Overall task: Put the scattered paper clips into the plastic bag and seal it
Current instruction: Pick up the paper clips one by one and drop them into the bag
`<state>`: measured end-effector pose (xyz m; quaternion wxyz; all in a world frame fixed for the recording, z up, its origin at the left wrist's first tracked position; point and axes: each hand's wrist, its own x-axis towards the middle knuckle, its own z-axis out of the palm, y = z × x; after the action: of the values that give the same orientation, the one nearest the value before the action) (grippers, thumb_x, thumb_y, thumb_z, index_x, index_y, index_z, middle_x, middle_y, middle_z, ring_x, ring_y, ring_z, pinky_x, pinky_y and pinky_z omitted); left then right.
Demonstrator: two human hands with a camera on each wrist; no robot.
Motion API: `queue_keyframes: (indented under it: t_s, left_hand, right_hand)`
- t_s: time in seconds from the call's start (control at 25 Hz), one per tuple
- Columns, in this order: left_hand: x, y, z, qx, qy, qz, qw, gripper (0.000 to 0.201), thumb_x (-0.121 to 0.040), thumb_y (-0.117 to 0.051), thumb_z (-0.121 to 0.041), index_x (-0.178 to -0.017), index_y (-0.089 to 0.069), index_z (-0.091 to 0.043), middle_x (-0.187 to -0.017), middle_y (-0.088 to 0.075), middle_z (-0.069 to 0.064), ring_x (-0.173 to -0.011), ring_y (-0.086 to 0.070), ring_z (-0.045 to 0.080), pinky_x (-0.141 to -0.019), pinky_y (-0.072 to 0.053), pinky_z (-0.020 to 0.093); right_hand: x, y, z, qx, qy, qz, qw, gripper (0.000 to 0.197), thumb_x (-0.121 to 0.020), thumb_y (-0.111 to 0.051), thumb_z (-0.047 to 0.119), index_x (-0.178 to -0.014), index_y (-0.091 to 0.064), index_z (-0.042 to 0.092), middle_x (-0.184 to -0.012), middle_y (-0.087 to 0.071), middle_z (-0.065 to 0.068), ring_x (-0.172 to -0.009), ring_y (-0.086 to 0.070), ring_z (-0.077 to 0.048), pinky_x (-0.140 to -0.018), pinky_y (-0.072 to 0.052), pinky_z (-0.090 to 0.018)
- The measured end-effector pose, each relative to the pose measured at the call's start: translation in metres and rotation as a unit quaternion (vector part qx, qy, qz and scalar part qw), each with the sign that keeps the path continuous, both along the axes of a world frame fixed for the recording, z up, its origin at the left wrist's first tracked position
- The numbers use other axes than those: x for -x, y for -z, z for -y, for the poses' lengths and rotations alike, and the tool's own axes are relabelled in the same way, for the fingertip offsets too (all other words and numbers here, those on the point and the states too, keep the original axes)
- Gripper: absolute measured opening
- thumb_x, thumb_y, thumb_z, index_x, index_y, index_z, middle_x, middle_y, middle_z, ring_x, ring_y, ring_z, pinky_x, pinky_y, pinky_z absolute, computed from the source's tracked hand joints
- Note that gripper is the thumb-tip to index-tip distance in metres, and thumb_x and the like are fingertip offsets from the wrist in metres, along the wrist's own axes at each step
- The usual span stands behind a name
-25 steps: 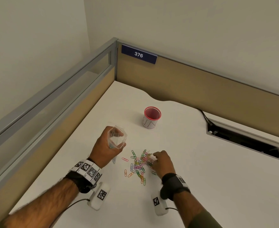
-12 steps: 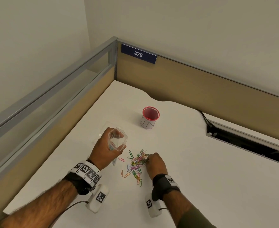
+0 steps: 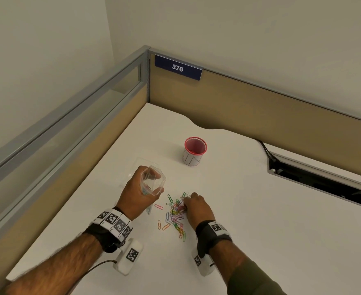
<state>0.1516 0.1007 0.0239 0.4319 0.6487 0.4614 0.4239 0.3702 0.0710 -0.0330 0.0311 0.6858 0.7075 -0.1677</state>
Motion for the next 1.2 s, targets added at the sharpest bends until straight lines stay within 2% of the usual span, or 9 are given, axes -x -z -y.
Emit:
queue_keyframes:
  t_s: [0.16,0.36,0.48,0.6,0.76,0.92,1.04,1.12,1.2]
  left_hand:
    - [0.0,0.002,-0.002,0.002,0.003,0.002,1.0,0.042,-0.073,-0.08,-0.02,-0.107,-0.055,-0.024,-0.107,-0.066,-0.004,-0.107,-0.063,0.013,-0.095,-0.048,0.025]
    - [-0.005,0.004,-0.005,0.006,0.0,0.002,1.0,0.043,-0.076,-0.083,-0.012,-0.107,-0.055,-0.019,-0.108,-0.066,0.0,-0.107,-0.062,0.014,-0.096,-0.049,0.027]
    - [-0.01,0.005,-0.004,0.007,0.004,-0.006,1.0,0.043,-0.076,-0.083,-0.01,-0.108,-0.055,-0.018,-0.109,-0.065,0.0,-0.108,-0.062,0.014,-0.096,-0.049,0.026]
    - [-0.016,0.003,-0.002,0.011,0.005,-0.013,1.0,0.044,-0.077,-0.083,-0.011,-0.11,-0.055,-0.017,-0.108,-0.065,-0.002,-0.108,-0.061,0.014,-0.094,-0.048,0.023]
    - [-0.025,0.003,-0.002,0.021,0.006,-0.033,0.999,0.046,-0.078,-0.082,-0.017,-0.111,-0.052,-0.028,-0.106,-0.062,-0.013,-0.108,-0.061,0.009,-0.09,-0.048,0.019]
    - [-0.031,0.012,-0.009,0.084,0.005,-0.064,0.994,0.05,-0.072,-0.074,-0.06,-0.099,-0.051,-0.024,-0.087,-0.059,-0.018,-0.094,-0.066,0.01,-0.075,-0.045,0.015]
    - [-0.029,0.005,-0.006,0.038,-0.003,-0.019,0.999,0.038,-0.074,-0.079,-0.037,-0.101,-0.053,-0.033,-0.095,-0.064,-0.015,-0.096,-0.064,0.002,-0.081,-0.05,0.024]
    - [-0.023,-0.004,0.001,0.008,0.001,0.009,1.0,0.038,-0.077,-0.081,-0.02,-0.105,-0.055,-0.026,-0.103,-0.066,-0.009,-0.105,-0.062,0.009,-0.091,-0.051,0.026]
    - [-0.015,-0.01,0.006,-0.01,0.003,0.018,1.0,0.037,-0.076,-0.079,-0.017,-0.104,-0.056,-0.019,-0.106,-0.066,-0.004,-0.107,-0.062,0.014,-0.095,-0.05,0.031]
  right_hand:
    - [-0.011,-0.007,-0.006,0.001,0.053,-0.022,0.998,0.019,-0.091,-0.046,0.005,-0.1,-0.064,0.006,-0.106,-0.061,-0.014,-0.096,-0.06,-0.03,-0.082,-0.049,-0.034]
    - [-0.026,-0.051,-0.007,-0.039,0.155,-0.196,0.968,0.013,-0.085,-0.061,0.001,-0.082,-0.071,0.009,-0.084,-0.071,-0.007,-0.078,-0.067,-0.022,-0.077,-0.057,-0.036]
    - [-0.018,-0.105,-0.008,-0.102,0.163,-0.315,0.93,0.011,-0.083,-0.065,0.001,-0.08,-0.071,0.01,-0.079,-0.07,-0.002,-0.068,-0.066,-0.012,-0.069,-0.057,-0.021]
    - [0.009,-0.158,-0.011,-0.151,0.111,-0.363,0.913,0.009,-0.085,-0.067,0.005,-0.086,-0.072,0.013,-0.081,-0.068,0.006,-0.07,-0.065,-0.005,-0.067,-0.052,-0.009]
    - [0.049,-0.185,-0.013,-0.162,0.026,-0.321,0.933,0.008,-0.086,-0.066,0.01,-0.089,-0.072,0.014,-0.09,-0.068,-0.002,-0.08,-0.064,-0.012,-0.076,-0.056,-0.022]
    - [0.067,-0.18,-0.01,-0.104,-0.05,-0.197,0.974,0.018,-0.088,-0.059,0.014,-0.102,-0.07,0.013,-0.1,-0.065,-0.005,-0.09,-0.061,-0.021,-0.082,-0.054,-0.035]
    - [0.061,-0.187,-0.006,-0.167,-0.052,-0.234,0.956,0.015,-0.09,-0.057,0.015,-0.097,-0.07,0.015,-0.095,-0.066,-0.003,-0.086,-0.061,-0.017,-0.079,-0.054,-0.032]
    - [0.045,-0.188,-0.01,-0.229,-0.028,-0.26,0.938,0.01,-0.089,-0.06,0.014,-0.093,-0.069,0.016,-0.091,-0.067,0.0,-0.083,-0.062,-0.013,-0.077,-0.053,-0.026]
    - [0.02,-0.171,-0.022,-0.24,0.01,-0.232,0.943,0.01,-0.088,-0.061,0.014,-0.094,-0.069,0.017,-0.094,-0.069,0.001,-0.085,-0.062,-0.014,-0.078,-0.051,-0.026]
